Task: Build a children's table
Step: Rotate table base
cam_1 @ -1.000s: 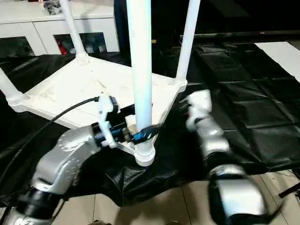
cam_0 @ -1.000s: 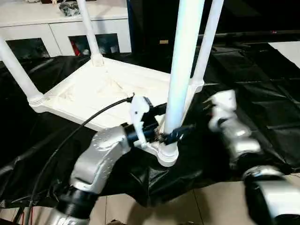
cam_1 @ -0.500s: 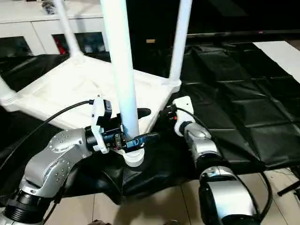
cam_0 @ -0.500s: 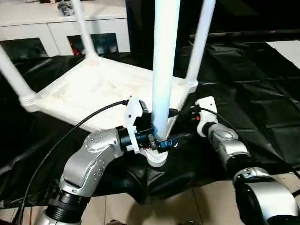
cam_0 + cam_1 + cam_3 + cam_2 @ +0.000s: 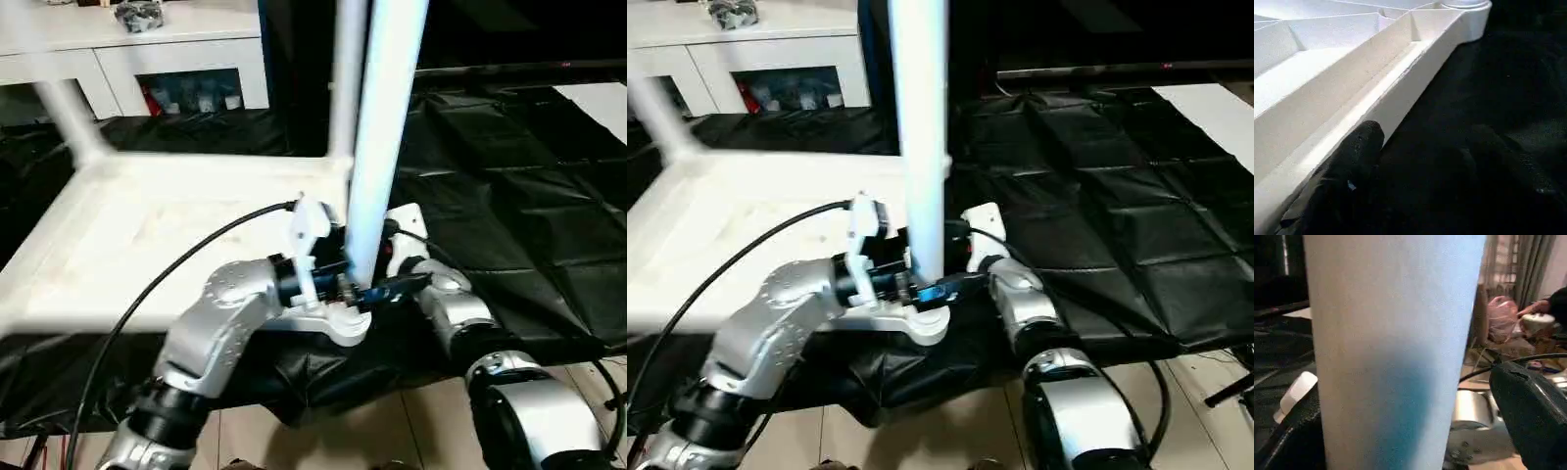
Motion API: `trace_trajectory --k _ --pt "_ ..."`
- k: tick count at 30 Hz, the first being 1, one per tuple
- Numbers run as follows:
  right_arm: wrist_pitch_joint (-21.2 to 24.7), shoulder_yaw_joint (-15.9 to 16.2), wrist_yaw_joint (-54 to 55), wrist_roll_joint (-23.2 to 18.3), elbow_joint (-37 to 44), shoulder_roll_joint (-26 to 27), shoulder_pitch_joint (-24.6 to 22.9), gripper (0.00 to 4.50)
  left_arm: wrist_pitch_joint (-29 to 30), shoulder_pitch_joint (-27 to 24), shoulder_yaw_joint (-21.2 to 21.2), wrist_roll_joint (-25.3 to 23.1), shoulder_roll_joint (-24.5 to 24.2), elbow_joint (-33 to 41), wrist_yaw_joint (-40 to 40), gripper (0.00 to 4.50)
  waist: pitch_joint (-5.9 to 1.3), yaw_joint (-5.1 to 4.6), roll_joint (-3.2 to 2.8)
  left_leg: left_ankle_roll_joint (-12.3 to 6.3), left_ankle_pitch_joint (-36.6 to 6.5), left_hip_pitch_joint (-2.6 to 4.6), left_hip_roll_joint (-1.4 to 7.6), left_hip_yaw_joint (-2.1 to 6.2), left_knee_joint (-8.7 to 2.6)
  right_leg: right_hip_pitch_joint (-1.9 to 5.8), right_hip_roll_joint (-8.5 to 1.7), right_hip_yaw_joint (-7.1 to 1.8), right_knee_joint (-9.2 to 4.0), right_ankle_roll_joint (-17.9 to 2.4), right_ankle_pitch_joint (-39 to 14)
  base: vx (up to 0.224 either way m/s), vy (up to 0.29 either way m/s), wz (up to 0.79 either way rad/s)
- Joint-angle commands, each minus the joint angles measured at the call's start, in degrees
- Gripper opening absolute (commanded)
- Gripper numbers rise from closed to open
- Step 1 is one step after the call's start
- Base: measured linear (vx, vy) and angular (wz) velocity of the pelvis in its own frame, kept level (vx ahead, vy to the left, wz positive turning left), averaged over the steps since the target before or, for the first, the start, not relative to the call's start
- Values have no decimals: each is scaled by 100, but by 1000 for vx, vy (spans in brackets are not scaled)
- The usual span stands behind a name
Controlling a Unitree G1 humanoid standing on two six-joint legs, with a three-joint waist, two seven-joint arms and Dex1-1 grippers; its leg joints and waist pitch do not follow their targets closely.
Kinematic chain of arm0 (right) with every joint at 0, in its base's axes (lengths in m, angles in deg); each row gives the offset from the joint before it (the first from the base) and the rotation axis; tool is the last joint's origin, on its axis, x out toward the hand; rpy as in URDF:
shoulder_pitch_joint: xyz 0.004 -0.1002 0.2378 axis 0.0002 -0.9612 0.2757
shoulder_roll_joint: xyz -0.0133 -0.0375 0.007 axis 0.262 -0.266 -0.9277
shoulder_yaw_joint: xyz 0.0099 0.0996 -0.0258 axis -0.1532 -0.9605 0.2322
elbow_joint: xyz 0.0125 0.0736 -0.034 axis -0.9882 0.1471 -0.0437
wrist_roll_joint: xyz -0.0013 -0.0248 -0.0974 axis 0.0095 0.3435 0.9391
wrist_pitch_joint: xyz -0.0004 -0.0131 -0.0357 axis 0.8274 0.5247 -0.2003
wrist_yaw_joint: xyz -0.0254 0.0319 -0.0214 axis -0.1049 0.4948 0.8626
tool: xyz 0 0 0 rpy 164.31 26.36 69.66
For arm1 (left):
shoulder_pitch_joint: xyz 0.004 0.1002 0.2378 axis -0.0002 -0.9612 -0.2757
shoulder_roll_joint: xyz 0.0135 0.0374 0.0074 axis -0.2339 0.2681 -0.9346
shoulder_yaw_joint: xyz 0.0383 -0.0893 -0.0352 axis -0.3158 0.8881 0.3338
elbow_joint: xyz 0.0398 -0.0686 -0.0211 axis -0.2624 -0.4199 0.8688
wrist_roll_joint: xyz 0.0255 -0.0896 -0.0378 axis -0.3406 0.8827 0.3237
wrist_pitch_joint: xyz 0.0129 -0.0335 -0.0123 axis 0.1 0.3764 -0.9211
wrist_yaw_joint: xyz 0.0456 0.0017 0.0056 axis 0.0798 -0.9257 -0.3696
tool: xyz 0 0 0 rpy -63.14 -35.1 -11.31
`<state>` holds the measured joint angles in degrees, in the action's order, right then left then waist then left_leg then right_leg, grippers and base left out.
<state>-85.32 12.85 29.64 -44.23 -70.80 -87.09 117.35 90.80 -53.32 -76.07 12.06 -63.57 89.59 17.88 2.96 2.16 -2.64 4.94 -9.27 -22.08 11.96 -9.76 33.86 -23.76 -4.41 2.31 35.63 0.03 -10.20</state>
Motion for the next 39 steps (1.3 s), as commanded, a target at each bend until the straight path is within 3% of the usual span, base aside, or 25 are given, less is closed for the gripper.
trace_trajectory --k 1,8,9,12,13,16,17,19,21,22,24,25,31,34,35,39 --pt "-77 -5 131 91 -28 -8 99 318 -101 85 -49 -276 -117 -215 -109 449 -407 46 -6 -257 -1460 70 26 -31 -346 335 -217 -118 -410 -1441 -911 0 0 0" --pt "-151 -187 -4 -34 256 -479 -129 318 -559 339 102 -1090 -344 -1138 -789 449 -408 112 -15 -185 -1561 91 20 -31 -346 321 -208 -118 -436 -1358 -1043 0 0 0" --pt "-156 -205 -62 -61 340 -554 -183 318 -619 379 153 -1135 -347 -1247 -866 449 -404 129 -46 -171 -1602 100 23 -37 -342 310 -207 -122 -438 -1352 -1049 0 0 0" --pt "-153 -224 -221 -114 592 -734 -350 318 -687 457 261 -1135 -356 -1471 -912 449 -405 149 -19 -165 -1659 89 -2 -36 -340 330 -208 -115 -459 -1266 -1149 0 0 0" --pt "-152 -220 -302 -120 731 -810 -444 318 -711 483 304 -1127 -355 -1564 -928 449 -414 148 -35 -161 -1577 62 -8 -22 -341 355 -219 -113 -443 -1255 -1156 0 0 0" --pt "-151 -217 -414 -120 936 -925 -590 318 -807 537 340 -1171 -343 -1743 -999 449 -427 144 -20 -208 -1492 54 -14 -33 -317 343 -219 -112 -463 -1251 -1186 0 0 0" --pt "-94 -247 -525 -152 1258 -1085 -816 318 -932 633 398 -1263 -286 -2010 -1190 449 -421 140 -92 -219 -1535 67 -14 -31 -316 323 -204 -107 -474 -1239 -1210 0 0 0" --pt "-14 -274 -557 -186 1503 -1172 -969 318 -983 682 459 -1270 -218 -2147 -1295 449 -416 140 -45 -240 -1572 63 -16 -27 -326 338 -197 -102 -488 -1208 -1249 0 0 0" --pt "31 -291 -547 -206 1670 -1218 -1082 318 -1029 688 462 -1318 -202 -2227 -1373 449 -410 135 -54 -251 -1609 57 -16 -23 -329 335 -203 -97 -511 -1172 -1391 0 0 0" --pt "71 -303 -542 -227 1779 -1242 -1155 318 -1062 680 458 -1343 -197 -2277 -1397 449 -410 134 -106 -249 -1639 59 -24 -23 -324 328 -204 -95 -522 -1140 -1496 0 0 0" --pt "181 -333 -522 -272 2029 -1282 -1316 318 -1136 640 458 -1378 -197 -2374 -1381 449 -417 123 -94 -265 -1627 44 -36 -21 -322 336 -201 -94 -537 -1086 -1571 0 0 0" --pt "212 -345 -511 -288 2118 -1285 -1385 318 -1099 598 495 -1361 -198 -2361 -1407 449 -422 128 -119 -272 -1585 39 -35 -17 -322 335 -206 -94 -531 -1063 -1590 0 0 0" --pt "567 -296 -560 -391 3018 -1270 -1909 318 -1040 251 718 -1102 -308 -2012 -1323 449 -395 80 -141 -288 -1748 11 -35 -1 -357 313 -189 -72 -581 -887 -2034 0 0 0" --pt "779 -230 -626 -443 3431 -1263 -2102 318 -722 -39 729 -728 -416 -1419 -960 449 -398 51 -156 -259 -1886 38 -22 1 -366 278 -202 -73 -598 -879 -2246 0 0 0" --pt "872 -179 -687 -456 3640 -1271 -2205 318 -458 -208 678 -579 -548 -1055 -754 449 -403 63 -159 -274 -1838 16 6 17 -388 285 -215 -84 -577 -902 -2148 0 0 0" --pt "1029 -78 -762 -449 4003 -1312 -2373 318 -192 -429 704 -488 -722 -614 -670 449 -379 56 -214 -243 -1989 66 16 1 -398 228 -182 -84 -591 -916 -2126 0 0 0"
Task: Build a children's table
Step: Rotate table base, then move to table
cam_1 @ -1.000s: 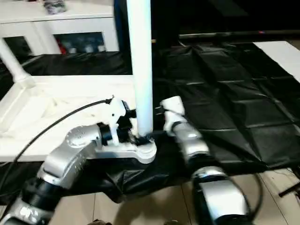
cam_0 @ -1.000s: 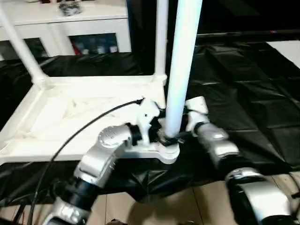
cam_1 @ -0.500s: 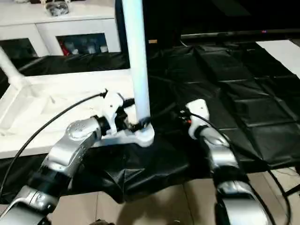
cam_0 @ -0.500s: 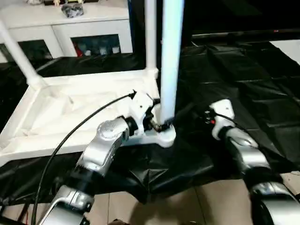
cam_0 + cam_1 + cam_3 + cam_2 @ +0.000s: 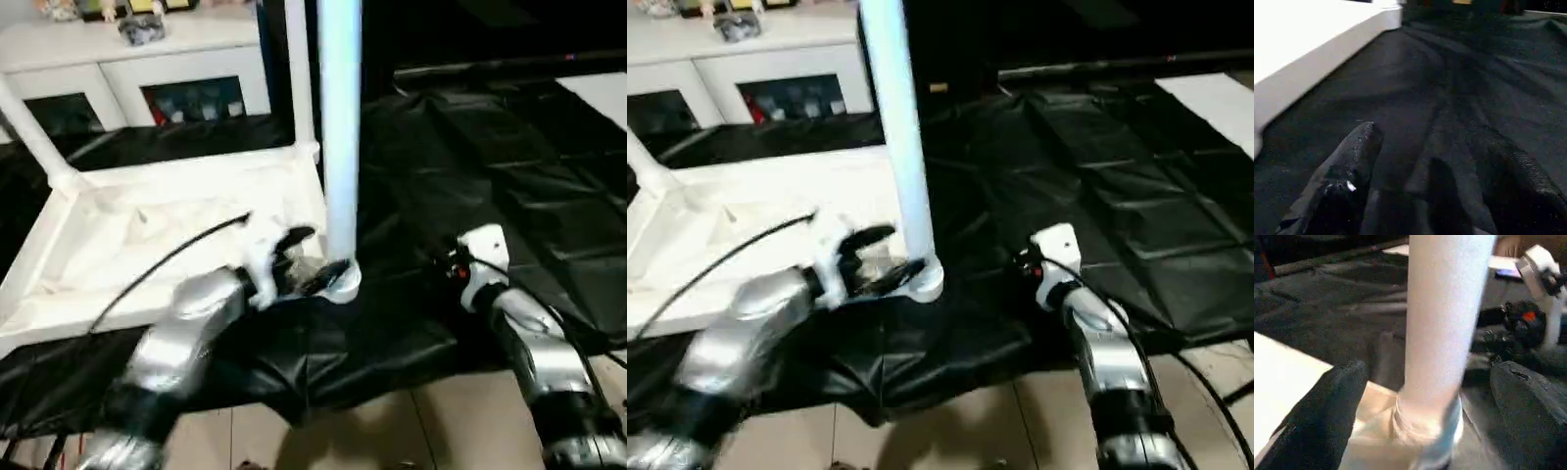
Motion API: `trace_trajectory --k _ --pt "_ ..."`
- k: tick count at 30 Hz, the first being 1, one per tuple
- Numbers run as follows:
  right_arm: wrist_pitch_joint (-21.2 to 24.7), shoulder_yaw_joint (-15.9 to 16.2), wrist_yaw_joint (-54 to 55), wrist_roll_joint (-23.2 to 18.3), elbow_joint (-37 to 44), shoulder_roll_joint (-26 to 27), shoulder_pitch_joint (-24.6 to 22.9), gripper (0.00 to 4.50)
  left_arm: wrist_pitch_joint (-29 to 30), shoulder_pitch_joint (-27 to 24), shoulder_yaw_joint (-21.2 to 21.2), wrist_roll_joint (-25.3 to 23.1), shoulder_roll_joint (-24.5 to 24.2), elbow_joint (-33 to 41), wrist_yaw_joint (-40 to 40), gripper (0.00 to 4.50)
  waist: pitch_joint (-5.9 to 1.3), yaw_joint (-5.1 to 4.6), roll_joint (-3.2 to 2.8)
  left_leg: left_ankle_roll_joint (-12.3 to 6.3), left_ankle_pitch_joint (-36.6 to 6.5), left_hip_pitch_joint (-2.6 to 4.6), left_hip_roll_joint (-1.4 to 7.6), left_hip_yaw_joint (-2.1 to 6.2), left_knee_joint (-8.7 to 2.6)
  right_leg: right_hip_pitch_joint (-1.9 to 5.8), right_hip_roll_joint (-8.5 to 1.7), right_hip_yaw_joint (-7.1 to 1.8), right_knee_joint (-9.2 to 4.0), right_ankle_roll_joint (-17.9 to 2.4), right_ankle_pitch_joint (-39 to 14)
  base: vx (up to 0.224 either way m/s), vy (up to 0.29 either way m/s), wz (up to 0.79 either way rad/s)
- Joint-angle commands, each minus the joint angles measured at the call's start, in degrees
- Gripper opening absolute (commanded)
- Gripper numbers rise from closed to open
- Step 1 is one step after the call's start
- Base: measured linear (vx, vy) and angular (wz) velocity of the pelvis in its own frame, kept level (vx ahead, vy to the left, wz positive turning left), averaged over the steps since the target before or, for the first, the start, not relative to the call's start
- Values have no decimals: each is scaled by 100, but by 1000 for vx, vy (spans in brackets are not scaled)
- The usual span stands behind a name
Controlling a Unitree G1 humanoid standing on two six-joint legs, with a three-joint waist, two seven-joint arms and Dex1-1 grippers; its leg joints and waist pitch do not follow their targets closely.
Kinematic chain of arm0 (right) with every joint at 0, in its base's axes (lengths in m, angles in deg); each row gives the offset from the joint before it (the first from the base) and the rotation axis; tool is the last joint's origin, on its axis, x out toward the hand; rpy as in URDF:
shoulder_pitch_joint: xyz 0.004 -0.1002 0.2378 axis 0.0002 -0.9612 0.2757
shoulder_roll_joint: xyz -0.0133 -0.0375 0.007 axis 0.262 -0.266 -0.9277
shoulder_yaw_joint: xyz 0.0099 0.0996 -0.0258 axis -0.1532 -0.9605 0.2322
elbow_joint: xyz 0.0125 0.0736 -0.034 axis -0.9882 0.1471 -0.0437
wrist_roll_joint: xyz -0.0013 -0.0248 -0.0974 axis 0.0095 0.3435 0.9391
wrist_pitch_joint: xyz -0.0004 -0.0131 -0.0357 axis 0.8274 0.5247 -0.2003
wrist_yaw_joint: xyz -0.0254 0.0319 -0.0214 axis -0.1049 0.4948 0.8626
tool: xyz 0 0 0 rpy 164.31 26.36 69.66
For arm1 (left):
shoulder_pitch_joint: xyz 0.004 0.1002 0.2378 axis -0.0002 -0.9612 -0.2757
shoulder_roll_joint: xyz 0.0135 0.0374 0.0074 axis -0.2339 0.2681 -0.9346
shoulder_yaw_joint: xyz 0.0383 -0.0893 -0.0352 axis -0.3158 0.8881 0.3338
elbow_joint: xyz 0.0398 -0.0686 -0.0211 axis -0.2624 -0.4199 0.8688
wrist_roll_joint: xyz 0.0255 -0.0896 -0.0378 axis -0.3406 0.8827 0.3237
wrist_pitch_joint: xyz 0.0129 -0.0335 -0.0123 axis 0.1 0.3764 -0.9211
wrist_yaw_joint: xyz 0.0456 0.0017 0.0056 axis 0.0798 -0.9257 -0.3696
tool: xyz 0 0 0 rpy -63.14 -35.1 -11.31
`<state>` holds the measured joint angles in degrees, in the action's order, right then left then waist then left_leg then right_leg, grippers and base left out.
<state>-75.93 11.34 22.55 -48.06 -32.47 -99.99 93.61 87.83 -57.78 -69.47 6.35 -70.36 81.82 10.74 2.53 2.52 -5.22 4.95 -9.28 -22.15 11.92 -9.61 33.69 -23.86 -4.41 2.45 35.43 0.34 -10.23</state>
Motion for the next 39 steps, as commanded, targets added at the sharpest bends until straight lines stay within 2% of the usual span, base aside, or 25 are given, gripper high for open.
trace_trajectory --k 1,4,5,7,12,13,14,15,17,22,25,26,27,28,29,30,31,32,33,34,35,36,37,38,39 --pt "147 89 -58 -63 278 -32 -50 318 152 -51 96 141 -61 272 29 449 -333 23 39 -225 -2000 70 13 -12 -387 246 -185 -97 -572 -932 -2139 0 0 0" --pt "643 45 186 -127 956 47 -378 318 312 -478 536 521 65 739 -415 449 -328 51 39 -217 -1893 50 24 -15 -400 267 -185 -112 -560 -924 -1977 0 0 0" --pt "859 -13 421 -120 1244 139 -512 318 322 -695 641 584 111 930 -575 449 -353 53 103 -235 -1712 36 20 -21 -393 281 -172 -119 -555 -893 -1767 0 0 0" --pt "892 -74 579 -129 1442 214 -624 318 214 -896 725 542 175 1081 -746 449 -347 74 78 -236 -1642 32 26 -20 -399 270 -180 -126 -543 -843 -1754 0 0 0" --pt "1573 -215 927 -230 2317 360 -1043 318 480 -1734 1114 350 468 1800 -1646 449 -331 84 126 -229 -1579 28 26 -35 -398 252 -167 -143 -565 -653 -1867 0 0 0" --pt "1694 -240 1021 -221 2481 395 -1124 318 423 -1896 1150 263 526 1955 -1798 449 -314 69 242 -221 -1675 25 21 -47 -404 244 -159 -142 -610 -551 -2095 0 0 0" --pt "1786 -246 1175 -148 2628 465 -1209 318 360 -2021 1160 11 596 2037 -2076 449 -299 95 176 -185 -1664 24 31 -30 -424 235 -171 -152 -613 -445 -2223 0 0 0" --pt "1786 -246 1175 -148 2628 465 -1209 318 360 -2021 1160 11 596 2037 -2076 449 -294 91 166 -170 -1728 39 33 -37 -420 210 -168 -153 -633 -384 -2319 0 0 0" --pt "2076 -190 1281 -280 2975 627 -1347 318 223 -2121 1125 -374 679 2016 -2569 449 -291 80 262 -95 -1919 62 12 -31 -431 180 -143 -151 -674 -160 -2645 0 0 0" --pt "1903 13 1269 -291 3118 728 -1372 318 62 -1882 1064 -568 770 1871 -2826 449 -298 99 267 -6 -1998 57 19 4 -455 157 -163 -154 -684 -11 -2732 0 0 0" --pt "1904 174 1194 -146 3162 662 -1354 318 219 -1678 1090 -566 877 1950 -2964 449 -259 69 275 91 -2762 201 -2 18 -469 141 -143 -113 -745 125 -3445 0 0 0" --pt "1911 166 1204 -145 3173 662 -1350 318 228 -1659 1079 -579 884 1952 -2961 449 -201 72 243 -221 -2955 -284 -99 257 -679 553 -326 190 -644 306 -3845 -13 20 24" --pt "1911 166 1233 -114 3197 655 -1348 318 247 -1651 1062 -609 887 1958 -2977 449 -196 12 296 -335 -3339 -76 -189 291 -543 451 -408 302 -829 333 -4480 -13 20 24" --pt "1911 166 1233 -114 3197 655 -1348 318 247 -1651 1062 -609 887 1958 -2977 449 -196 12 296 -335 -3339 -76 -189 291 -543 451 -408 302 -829 333 -4480 3 14 47" --pt "1921 158 1278 -87 3234 641 -1345 318 239 -1637 1036 -630 899 1945 -3000 449 -159 -67 184 -403 -3504 -69 -270 339 -443 615 -477 530 -969 163 -5039 30 5 47" --pt "1904 135 1306 -93 3238 643 -1343 318 224 -1631 1023 -638 896 1930 -2997 449 -144 -109 195 -424 -3576 -73 -290 356 -421 662 -484 608 -1007 133 -5089 30 5 47" --pt "1896 50 1358 -161 3244 671 -1341 318 217 -1615 1003 -633 893 1898 -2978 449 -48 -291 149 -103 -4214 573 -114 316 -295 240 -191 680 -1166 85 -4833 -13 1 32" --pt "1891 5 1389 -212 3244 686 -1342 318 221 -1605 994 -630 892 1882 -2967 449 -21 -286 68 18 -4851 523 35 392 -545 487 -72 660 -936 -26 -3893 0 0 0" --pt "1885 -54 1443 -251 3228 703 -1343 318 219 -1594 988 -631 889 1870 -2955 449 -18 -278 65 1 -5086 476 122 418 -686 602 -43 592 -737 -96 -3464 0 0 0" --pt "1883 -65 1455 -253 3223 705 -1343 318 217 -1593 987 -631 889 1869 -2953 449 -32 -264 53 -1 -5309 508 209 444 -817 706 -91 422 -484 -254 -2820 100 7 -9" --pt "1821 -107 1512 -207 3164 672 -1349 318 221 -1567 968 -636 887 1851 -2946 449 21 -288 111 21 -5044 576 35 339 -677 596 -145 350 -760 -368 -3265 95 1 -5" --pt "1821 -107 1512 -207 3164 672 -1349 318 221 -1567 968 -636 887 1851 -2946 449 21 -288 111 21 -5044 576 35 339 -677 596 -145 350 -760 -368 -3265 95 1 -5" --pt "1800 -111 1511 -176 3154 647 -1366 318 222 -1556 962 -633 887 1845 -2941 449 -88 -279 203 -101 -3716 487 -193 152 -431 759 -308 236 -972 -344 -4276 125 21 -7" --pt "1787 -118 1492 -158 3152 620 -1383 318 230 -1546 952 -636 892 1841 -2945 449 -167 -209 192 -373 -2629 164 -214 114 -450 1025 -344 111 -947 -337 -4065 125 17 -6" --pt "1786 -120 1488 -157 3154 615 -1387 318 231 -1546 950 -638 893 1840 -2946 449 -231 -174 201 -500 -2204 163 -229 84 -429 1055 -346 65 -949 -388 -3816 125 17 -6"
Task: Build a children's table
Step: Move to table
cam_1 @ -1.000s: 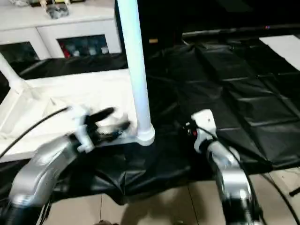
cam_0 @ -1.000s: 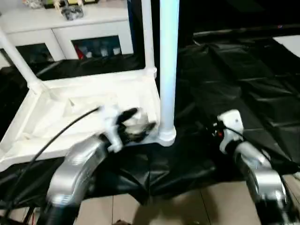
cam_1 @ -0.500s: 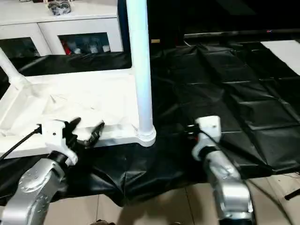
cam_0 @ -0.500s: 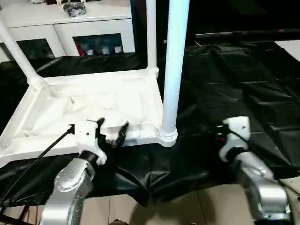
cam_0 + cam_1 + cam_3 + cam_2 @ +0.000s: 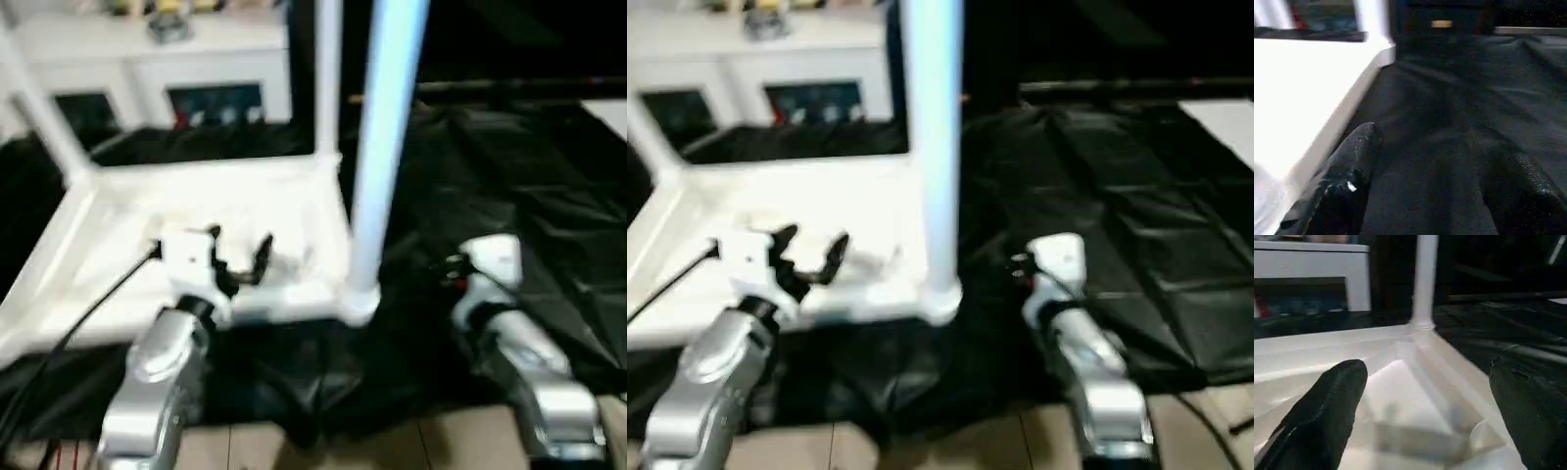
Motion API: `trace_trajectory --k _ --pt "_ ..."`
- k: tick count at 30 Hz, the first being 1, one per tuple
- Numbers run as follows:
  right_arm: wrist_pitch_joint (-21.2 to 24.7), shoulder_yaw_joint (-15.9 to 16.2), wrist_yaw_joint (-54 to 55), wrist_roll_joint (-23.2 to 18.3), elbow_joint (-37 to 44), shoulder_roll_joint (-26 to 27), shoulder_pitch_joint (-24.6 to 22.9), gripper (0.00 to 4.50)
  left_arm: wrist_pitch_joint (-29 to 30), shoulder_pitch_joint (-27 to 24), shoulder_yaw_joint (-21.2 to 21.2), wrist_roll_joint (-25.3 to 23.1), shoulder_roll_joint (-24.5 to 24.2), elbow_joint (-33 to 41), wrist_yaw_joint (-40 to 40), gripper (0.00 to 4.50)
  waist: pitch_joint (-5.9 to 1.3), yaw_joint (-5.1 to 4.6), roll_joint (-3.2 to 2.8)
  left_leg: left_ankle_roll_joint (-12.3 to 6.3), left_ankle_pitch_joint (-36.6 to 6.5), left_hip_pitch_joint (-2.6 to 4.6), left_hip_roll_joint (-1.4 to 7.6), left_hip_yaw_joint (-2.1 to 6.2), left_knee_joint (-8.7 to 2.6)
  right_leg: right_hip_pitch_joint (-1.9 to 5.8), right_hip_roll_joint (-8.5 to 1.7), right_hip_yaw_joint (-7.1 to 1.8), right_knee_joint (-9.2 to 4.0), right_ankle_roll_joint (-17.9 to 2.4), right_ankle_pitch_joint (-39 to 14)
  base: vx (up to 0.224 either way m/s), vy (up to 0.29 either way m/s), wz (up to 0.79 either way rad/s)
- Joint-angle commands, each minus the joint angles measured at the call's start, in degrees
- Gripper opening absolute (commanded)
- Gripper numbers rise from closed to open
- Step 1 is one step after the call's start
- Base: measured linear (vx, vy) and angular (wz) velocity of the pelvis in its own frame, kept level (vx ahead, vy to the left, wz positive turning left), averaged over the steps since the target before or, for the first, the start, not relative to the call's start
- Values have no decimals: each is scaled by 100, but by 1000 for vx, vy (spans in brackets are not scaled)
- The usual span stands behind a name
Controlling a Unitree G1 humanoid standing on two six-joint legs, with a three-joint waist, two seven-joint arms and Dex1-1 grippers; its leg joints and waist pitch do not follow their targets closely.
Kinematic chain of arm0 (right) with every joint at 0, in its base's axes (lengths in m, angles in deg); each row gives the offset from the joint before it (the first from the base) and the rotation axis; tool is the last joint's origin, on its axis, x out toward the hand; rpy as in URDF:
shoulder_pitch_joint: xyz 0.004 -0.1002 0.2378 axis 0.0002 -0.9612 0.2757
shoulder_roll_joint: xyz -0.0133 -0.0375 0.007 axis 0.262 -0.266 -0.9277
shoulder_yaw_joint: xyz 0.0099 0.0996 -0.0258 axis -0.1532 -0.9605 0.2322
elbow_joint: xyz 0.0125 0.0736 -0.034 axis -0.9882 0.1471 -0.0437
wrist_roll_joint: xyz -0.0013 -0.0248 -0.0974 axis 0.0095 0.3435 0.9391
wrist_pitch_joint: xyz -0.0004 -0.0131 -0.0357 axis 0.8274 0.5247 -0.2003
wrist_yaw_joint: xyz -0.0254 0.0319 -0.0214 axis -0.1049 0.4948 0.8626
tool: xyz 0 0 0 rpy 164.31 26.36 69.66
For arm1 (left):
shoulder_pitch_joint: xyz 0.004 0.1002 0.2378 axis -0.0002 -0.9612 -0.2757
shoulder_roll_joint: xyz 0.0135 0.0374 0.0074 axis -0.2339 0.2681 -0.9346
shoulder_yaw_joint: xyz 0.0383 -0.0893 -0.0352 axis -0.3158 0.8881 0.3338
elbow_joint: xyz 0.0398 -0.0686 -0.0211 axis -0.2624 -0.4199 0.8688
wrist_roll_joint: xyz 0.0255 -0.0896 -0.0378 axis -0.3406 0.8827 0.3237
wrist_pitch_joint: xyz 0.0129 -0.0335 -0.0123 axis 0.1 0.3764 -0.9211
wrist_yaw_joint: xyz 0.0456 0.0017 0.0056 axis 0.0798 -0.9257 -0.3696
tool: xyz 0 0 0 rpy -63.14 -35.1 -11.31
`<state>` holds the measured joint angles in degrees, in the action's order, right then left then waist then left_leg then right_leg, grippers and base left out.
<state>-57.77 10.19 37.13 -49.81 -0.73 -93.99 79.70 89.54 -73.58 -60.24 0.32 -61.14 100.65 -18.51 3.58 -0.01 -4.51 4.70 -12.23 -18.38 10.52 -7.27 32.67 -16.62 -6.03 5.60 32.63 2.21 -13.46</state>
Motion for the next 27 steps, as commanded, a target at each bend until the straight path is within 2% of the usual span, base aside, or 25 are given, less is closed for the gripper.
trace_trajectory --k 1,3,4,5,6,7,8,9,10,11,12,13,14,15,16,17,18,19,20,21,22,23,24,26,27 --pt "-31 -23 25 11 -21 -4 -4 318 64 27 28 -28 -33 -43 -20 449 -370 83 143 -590 -1567 -230 -93 -153 -318 354 -161 -263 -638 -662 -3167 127 -14 1" --pt "-51 55 -97 46 -12 -169 -24 318 63 8 22 -23 -32 -47 -19 449 -507 57 7 -986 -501 -176 -104 -102 -290 414 36 -174 -470 -1018 -1480 163 1 5" --pt "-51 55 -97 46 -12 -169 -24 318 63 8 22 -23 -32 -47 -19 449 -556 8 -20 -1341 -3 -20 -100 -27 -249 358 164 -118 -357 -1099 -655 184 1 11" --pt "55 242 -295 73 58 -291 -79 318 71 -20 20 -28 -16 -19 -31 449 -512 112 199 -2212 519 -505 -402 79 -27 712 127 38 -449 -899 15 190 6 28" --pt "55 242 -295 73 58 -291 -79 318 71 -20 20 -28 -16 -19 -31 449 -507 77 195 -2434 491 -822 -583 -31 158 972 -26 -26 -514 -521 173 190 6 28" --pt "17 292 -326 94 79 -301 -95 318 72 -37 28 -22 -11 -5 -34 449 -591 194 4 -2503 758 -688 -500 7 137 949 -162 41 -491 -474 211 184 45 66" --pt "3 255 -285 60 81 -245 -92 318 78 -62 35 -25 -6 14 -51 449 -522 -34 -74 -3022 1374 -195 -402 344 117 678 264 347 -379 -277 -52 197 8 78" --pt "92 176 -226 -14 51 -175 -72 318 80 -103 49 -21 -5 44 -68 449 -577 -122 -167 -3383 1736 332 -322 655 97 322 471 411 -94 -141 -259 197 8 78" --pt "128 155 -207 -23 24 -167 -60 318 78 -123 57 -17 -4 57 -73 449 -656 -308 -191 -3445 2062 1273 546 1242 118 -685 332 93 635 -11 -1473 200 -93 36" --pt "88 167 -209 46 -59 -216 -44 318 66 -192 90 0 5 101 -100 449 -585 -283 -109 -3669 3074 1038 803 1378 -15 -906 83 -153 956 244 -1263 138 -143 -8" --pt "55 170 -222 67 -83 -235 -46 318 55 -220 103 10 8 117 -110 449 -535 -238 -47 -3559 3163 945 807 1278 -28 -996 -12 -287 1020 374 -1009 138 -143 -8" --pt "25 158 -229 69 -89 -247 -61 318 39 -256 115 43 14 151 -98 449 -463 -170 106 -3139 2552 698 629 999 -128 -1001 -146 -540 954 294 -279 98 -149 -17" --pt "1 128 -279 -22 -69 -269 -101 318 18 -309 119 69 11 193 -73 449 -417 3 410 -2288 1359 462 -269 482 301 -717 -216 -837 156 -137 1006 68 -109 11" --pt "-28 139 -331 -42 -48 -307 -131 318 -12 -341 114 116 12 221 -14 449 -487 108 687 -1991 392 -116 -921 173 662 -26 -178 -1193 42 105 1378 68 -109 11" --pt "-42 148 -357 -45 -38 -328 -144 318 -28 -356 112 144 13 235 19 449 -486 258 620 -1373 -210 -453 -831 273 995 311 -513 -1483 132 -335 3747 90 -69 34" --pt "-70 186 -444 -43 -6 -394 -188 318 -120 -400 92 191 0 277 120 449 -492 284 621 -935 101 -384 -788 278 921 221 -389 -1262 256 -168 5141 101 -94 9" --pt "-70 186 -444 -43 -6 -394 -188 318 -120 -400 92 191 0 277 120 449 -476 221 628 -437 889 -341 -834 216 665 106 -108 -791 453 452 7169 101 -94 9" --pt "-42 184 -509 -59 9 -410 -209 318 -127 -415 62 187 -64 285 212 449 -510 292 434 -408 1180 -289 -725 238 433 -46 -135 -658 372 869 7104 28 -118 -13" --pt "-59 198 -609 -69 4 -473 -228 318 -68 -409 15 230 -177 259 412 449 -502 306 156 -591 1123 -372 -394 350 159 -53 -252 -563 314 841 5853 -12 -82 -19" --pt "-47 201 -671 -87 8 -525 -243 318 -12 -388 9 372 -242 228 630 449 -378 265 205 -686 828 -475 -307 355 108 -72 -125 -449 208 980 4858 -12 -82 -19" --pt "-37 209 -704 -97 12 -557 -251 318 20 -371 15 476 -284 205 778 449 -460 336 74 -680 -67 -365 1 476 99 -23 -163 -447 136 1171 2949 0 0 0" --pt "-44 217 -824 -108 -2 -677 -260 318 110 -291 -68 616 -475 177 1172 449 -505 365 -10 -828 -730 -116 486 680 -20 -144 -317 -534 130 680 1416 -44 11 19" --pt "-42 209 -949 -130 -22 -791 -264 318 186 -202 -161 715 -681 139 1558 449 -458 355 -9 -893 -875 -105 615 723 -96 -188 -371 -584 132 308 970 -44 11 19" --pt "-66 203 -1052 -142 -48 -887 -268 318 234 -128 -239 760 -854 99 1844 449 -305 371 39 -437 -1881 -156 314 394 -159 -185 -394 -644 -81 -934 -722 -69 53 14" --pt "-86 192 -1192 -154 -87 -1022 -260 318 288 -5 -330 793 -1075 10 2202 449 -265 382 33 -373 -2021 -142 245 335 -151 -202 -396 -655 -153 -1065 -1356 -75 60 11"
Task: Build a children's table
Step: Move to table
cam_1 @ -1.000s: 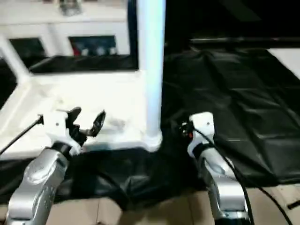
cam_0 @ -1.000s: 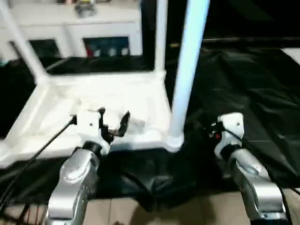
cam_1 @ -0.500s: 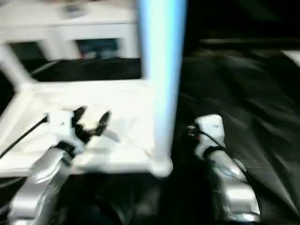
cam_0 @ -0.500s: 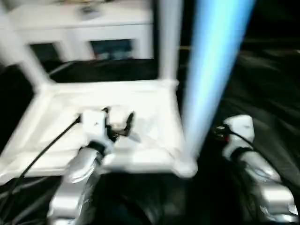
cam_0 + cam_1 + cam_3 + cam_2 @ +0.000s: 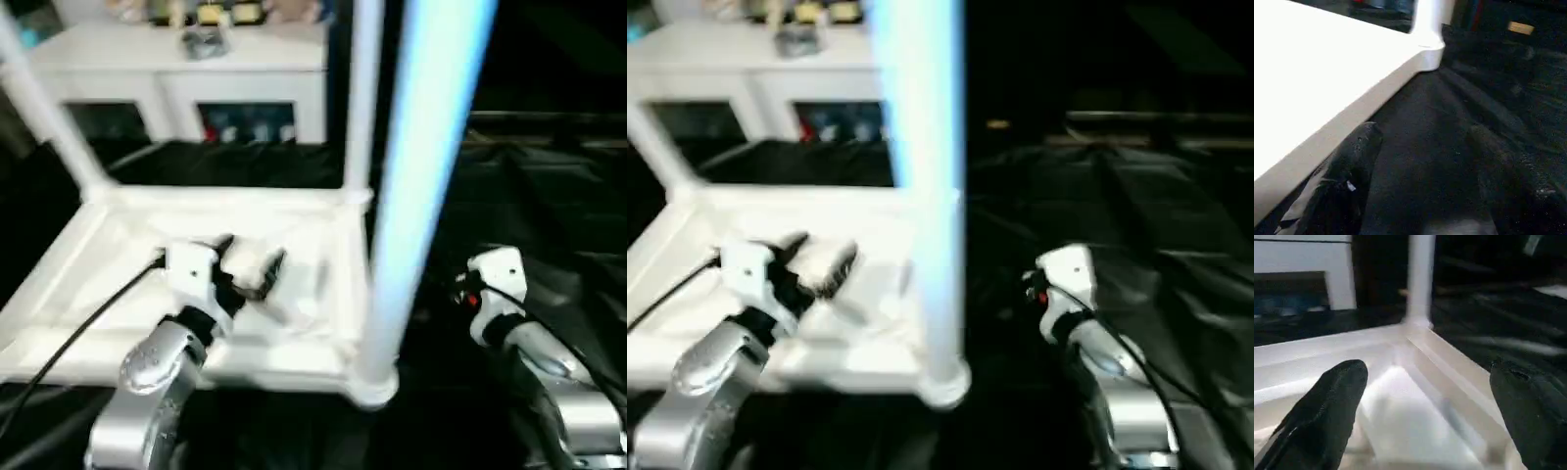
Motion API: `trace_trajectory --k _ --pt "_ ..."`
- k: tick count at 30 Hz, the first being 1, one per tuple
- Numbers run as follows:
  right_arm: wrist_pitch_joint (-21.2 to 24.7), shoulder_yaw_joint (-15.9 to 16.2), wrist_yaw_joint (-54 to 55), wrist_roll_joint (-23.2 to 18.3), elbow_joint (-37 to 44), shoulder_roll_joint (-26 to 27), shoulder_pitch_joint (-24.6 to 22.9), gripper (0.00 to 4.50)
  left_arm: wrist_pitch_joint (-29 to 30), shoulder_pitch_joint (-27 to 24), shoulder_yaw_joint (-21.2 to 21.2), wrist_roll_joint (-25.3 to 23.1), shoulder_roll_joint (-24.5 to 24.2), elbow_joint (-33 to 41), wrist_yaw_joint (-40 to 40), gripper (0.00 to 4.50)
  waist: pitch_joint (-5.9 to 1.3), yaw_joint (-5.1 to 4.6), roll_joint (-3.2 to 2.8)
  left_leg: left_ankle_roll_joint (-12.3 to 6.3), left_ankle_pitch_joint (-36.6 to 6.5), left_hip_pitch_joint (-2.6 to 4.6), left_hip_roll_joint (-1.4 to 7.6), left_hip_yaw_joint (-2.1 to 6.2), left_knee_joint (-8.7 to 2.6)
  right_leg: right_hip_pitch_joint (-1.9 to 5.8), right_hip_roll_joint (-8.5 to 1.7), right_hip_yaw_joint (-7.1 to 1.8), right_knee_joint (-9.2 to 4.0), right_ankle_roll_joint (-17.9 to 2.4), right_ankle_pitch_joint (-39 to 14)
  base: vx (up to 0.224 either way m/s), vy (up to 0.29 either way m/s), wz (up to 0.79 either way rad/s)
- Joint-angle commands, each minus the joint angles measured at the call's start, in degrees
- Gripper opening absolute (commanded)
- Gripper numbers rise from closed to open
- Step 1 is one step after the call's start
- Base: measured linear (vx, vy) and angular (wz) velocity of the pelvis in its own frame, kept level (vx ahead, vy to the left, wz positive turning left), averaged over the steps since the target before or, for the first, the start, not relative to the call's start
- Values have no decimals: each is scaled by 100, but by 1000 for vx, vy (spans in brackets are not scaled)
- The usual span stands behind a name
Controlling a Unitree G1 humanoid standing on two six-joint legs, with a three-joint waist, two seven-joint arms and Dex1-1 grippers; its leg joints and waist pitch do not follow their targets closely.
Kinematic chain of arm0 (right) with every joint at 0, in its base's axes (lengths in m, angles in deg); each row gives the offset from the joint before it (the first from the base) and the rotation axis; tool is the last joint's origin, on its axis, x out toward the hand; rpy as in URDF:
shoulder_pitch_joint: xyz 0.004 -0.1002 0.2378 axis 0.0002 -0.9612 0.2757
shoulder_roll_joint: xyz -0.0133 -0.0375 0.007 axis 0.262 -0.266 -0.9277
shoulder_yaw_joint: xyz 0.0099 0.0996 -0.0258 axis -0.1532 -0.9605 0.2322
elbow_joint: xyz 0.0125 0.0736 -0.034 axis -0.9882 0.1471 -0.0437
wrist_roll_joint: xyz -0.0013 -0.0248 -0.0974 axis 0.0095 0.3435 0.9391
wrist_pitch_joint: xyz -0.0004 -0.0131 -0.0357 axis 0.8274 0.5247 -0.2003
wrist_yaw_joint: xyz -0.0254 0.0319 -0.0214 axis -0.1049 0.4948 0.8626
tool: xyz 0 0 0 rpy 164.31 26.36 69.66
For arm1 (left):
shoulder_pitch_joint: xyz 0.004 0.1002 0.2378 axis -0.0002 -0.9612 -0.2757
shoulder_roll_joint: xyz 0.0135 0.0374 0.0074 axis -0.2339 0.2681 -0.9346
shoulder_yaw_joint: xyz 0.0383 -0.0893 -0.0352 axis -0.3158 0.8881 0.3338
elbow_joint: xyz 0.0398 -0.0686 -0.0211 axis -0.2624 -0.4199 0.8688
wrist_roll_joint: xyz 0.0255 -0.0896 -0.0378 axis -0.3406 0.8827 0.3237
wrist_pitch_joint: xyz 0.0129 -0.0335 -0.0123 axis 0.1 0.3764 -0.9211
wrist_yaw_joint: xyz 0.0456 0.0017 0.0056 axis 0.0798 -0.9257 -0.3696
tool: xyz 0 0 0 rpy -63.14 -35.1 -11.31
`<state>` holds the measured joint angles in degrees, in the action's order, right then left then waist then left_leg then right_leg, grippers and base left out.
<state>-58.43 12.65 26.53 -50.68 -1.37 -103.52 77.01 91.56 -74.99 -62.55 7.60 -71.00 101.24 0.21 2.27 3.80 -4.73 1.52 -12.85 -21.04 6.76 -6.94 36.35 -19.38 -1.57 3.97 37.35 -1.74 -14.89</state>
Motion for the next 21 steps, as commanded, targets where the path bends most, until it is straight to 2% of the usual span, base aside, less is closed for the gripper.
trace_trajectory --k 1,2,3,4,5,7,8,9,10,11,12,13,15,16,17,18,19,21 --pt "-31 -60 -210 -74 -48 -147 16 318 111 211 -146 74 -212 -109 521 449 -124 11 80 -14 -2020 151 594 245 -509 62 -843 -490 -682 -709 -1797 -83 55 10" --pt "-23 -63 -535 -111 -44 -434 14 318 293 444 -347 196 -639 -221 1255 449 -50 8 27 84 -2365 230 611 216 -542 -43 -837 -488 -809 -643 -2947 -98 58 6" --pt "-17 -60 -676 -133 -23 -543 9 318 337 537 -433 225 -806 -261 1545 449 -44 -9 20 197 -2775 270 602 231 -575 -63 -816 -456 -826 -482 -3397 -98 58 6" --pt "-18 -65 -838 -150 17 -658 -3 318 405 643 -531 271 -988 -297 1863 449 -34 -22 9 234 -2883 258 608 240 -607 -51 -820 -447 -819 -446 -3413 -80 66 -3" --pt "-5 -70 -1072 -196 91 -814 -29 318 532 800 -688 342 -1234 -324 2328 449 -45 -32 1 236 -2949 209 615 260 -659 -10 -843 -453 -802 -399 -3336 -43 65 -8" --pt "15 -64 -1230 -249 144 -928 -52 318 642 913 -805 404 -1400 -335 2674 449 -64 -47 6 204 -2814 171 624 259 -692 23 -864 -459 -774 -452 -3068 -31 61 -10" --pt "54 -9 -1449 -305 229 -1096 -104 318 815 1087 -1000 413 -1578 -363 3020 449 -101 -66 -10 86 -2356 82 647 261 -730 112 -883 -450 -721 -624 -2387 0 0 0" --pt "64 8 -1510 -323 251 -1146 -118 318 862 1138 -1055 418 -1629 -376 3120 421 -123 -60 -9 24 -2170 61 650 255 -725 130 -880 -451 -698 -672 -2115 0 0 0" --pt "68 68 -1637 -331 305 -1246 -164 318 886 1230 -1193 375 -1693 -417 3301 414 -138 -56 -69 -54 -1950 77 659 226 -710 111 -879 -435 -666 -833 -1706 0 0 0" --pt "71 139 -1762 -329 368 -1342 -218 318 953 1305 -1340 355 -1746 -438 3476 414 -119 -64 -43 -91 -2007 87 662 200 -713 102 -867 -438 -687 -893 -1692 0 0 0" --pt "92 223 -1897 -345 453 -1444 -286 318 916 1383 -1509 264 -1766 -492 3617 408 -121 -69 -93 -58 -2118 100 660 196 -705 93 -874 -441 -672 -946 -1737 0 0 0" --pt "112 319 -2035 -357 572 -1548 -370 318 901 1484 -1690 131 -1722 -600 3661 394 -116 -93 -70 -43 -2252 91 642 195 -699 107 -890 -449 -688 -946 -1879 0 0 0" --pt "199 434 -2236 -453 750 -1668 -484 318 824 1656 -1992 -83 -1667 -814 3731 369 -127 -81 -57 -164 -2079 104 639 177 -675 109 -896 -479 -737 -887 -1891 0 0 0" --pt "224 454 -2288 -483 794 -1689 -510 318 820 1704 -2065 -135 -1654 -875 3752 366 -150 -75 -42 -269 -1768 76 644 160 -648 123 -920 -491 -721 -967 -1639 0 0 0" --pt "278 476 -2343 -519 856 -1711 -547 318 933 1743 -2166 -201 -1652 -915 3738 360 -162 -90 -52 -372 -1462 5 639 167 -640 172 -912 -461 -684 -1033 -1382 0 0 0" --pt "323 510 -2415 -527 932 -1754 -596 318 1108 1777 -2320 -297 -1709 -912 3761 349 -169 -75 -110 -414 -1417 1 633 173 -636 159 -899 -441 -678 -1031 -1398 0 0 0" --pt "339 524 -2445 -529 962 -1773 -619 318 1183 1788 -2386 -337 -1737 -905 3774 338 -179 -73 -70 -487 -1308 22 641 161 -607 143 -898 -449 -694 -1020 -1336 0 0 0" --pt "347 578 -2504 -501 1039 -1861 -705 318 1284 1778 -2600 -620 -1771 -957 3606 323 -216 -65 -96 -616 -934 -1 629 153 -574 157 -878 -435 -657 -1081 -892 57 -22 -1"
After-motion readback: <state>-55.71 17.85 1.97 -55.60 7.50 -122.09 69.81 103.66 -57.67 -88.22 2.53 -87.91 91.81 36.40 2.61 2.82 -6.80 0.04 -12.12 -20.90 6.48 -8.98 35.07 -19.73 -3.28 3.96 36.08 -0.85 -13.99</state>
